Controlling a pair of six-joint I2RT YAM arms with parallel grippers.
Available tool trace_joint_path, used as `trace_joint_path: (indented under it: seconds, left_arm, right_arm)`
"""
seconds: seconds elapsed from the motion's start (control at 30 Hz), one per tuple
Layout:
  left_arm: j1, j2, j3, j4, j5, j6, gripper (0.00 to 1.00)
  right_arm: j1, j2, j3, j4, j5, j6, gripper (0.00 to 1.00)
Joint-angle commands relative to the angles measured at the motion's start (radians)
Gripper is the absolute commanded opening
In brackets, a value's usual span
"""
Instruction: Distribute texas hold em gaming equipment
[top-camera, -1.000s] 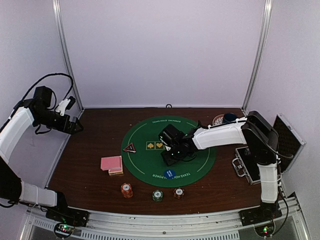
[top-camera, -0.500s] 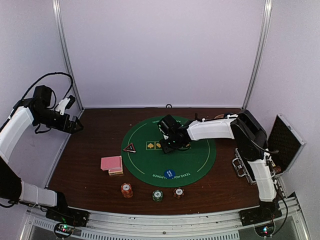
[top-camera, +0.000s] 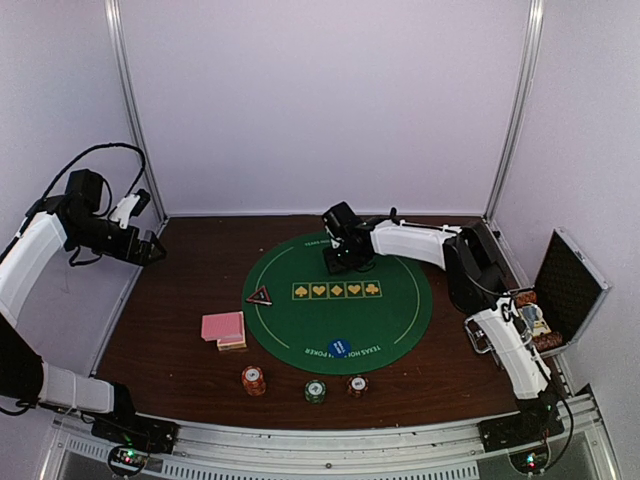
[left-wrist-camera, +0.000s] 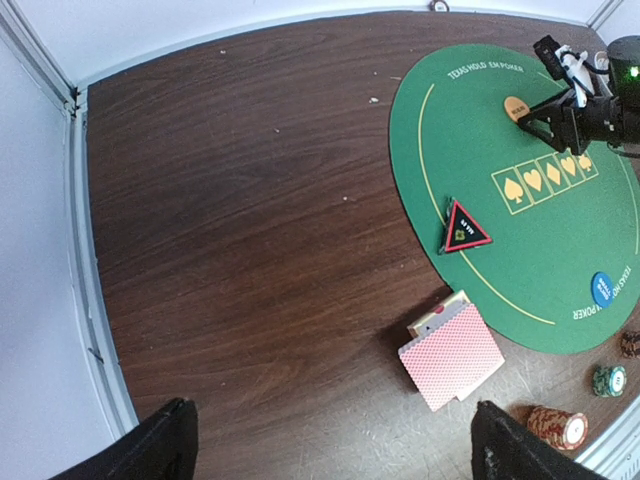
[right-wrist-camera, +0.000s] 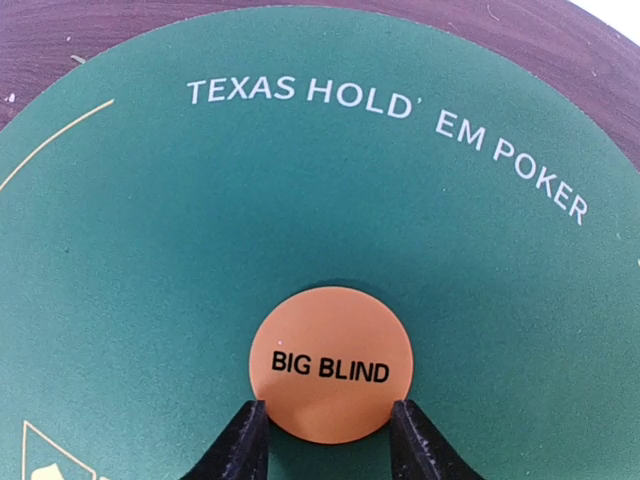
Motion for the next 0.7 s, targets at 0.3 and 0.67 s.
trace_joint_path:
  seconds: [0.3,0.67]
  left_arm:
    - [0.002,0.022,0.015,0.007,0.004,0.009,0.98]
    - [0.003,0.029,0.028,0.007,0.004,0.008,0.98]
  right_arm:
    - [-0.044,0.176,0.247,-0.253,-0.042,0.077,0.45]
    - [-0.069,0.171,0.278,-0.211,-0.135,0.062,0.53]
